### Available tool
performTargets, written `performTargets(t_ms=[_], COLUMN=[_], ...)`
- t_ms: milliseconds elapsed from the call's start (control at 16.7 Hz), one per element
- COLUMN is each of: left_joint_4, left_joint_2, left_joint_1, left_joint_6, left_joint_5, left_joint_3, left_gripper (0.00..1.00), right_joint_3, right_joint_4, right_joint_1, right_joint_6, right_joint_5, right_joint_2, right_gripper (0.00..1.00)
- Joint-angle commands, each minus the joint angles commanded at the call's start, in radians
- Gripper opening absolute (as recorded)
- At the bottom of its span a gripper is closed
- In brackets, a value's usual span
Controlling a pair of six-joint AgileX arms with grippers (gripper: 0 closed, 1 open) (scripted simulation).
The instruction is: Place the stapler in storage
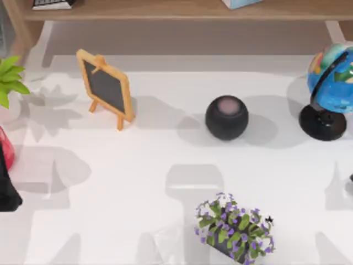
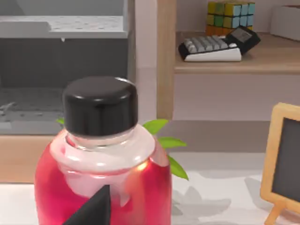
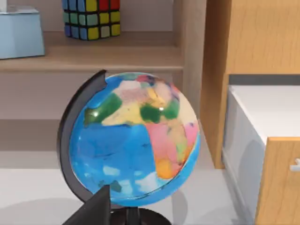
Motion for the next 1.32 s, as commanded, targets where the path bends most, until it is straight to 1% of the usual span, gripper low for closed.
performTargets(t_ms=[240, 480, 1320], left_joint_4=[0.000, 0.000, 0.000], left_joint_2=[0.000, 0.000, 0.000], left_joint_1=[0.000, 0.000, 0.000], left_joint_6=[0.000, 0.000, 0.000], left_joint_5=[0.000, 0.000, 0.000], left_joint_3=[0.000, 0.000, 0.000], left_gripper=[1.00, 1.00, 1.00], right_joint_3=[0.023, 0.146, 0.850], right_joint_4=[-0.020, -0.129, -0.751], right_joint_1=[0.000, -0.003, -0.015], right_joint_6=[-0.011, -0.069, -0.401], right_joint_5=[0.000, 0.000, -0.002], right_joint_2=[0.031, 0.215, 1.348], right_gripper=[1.00, 1.00, 1.00])
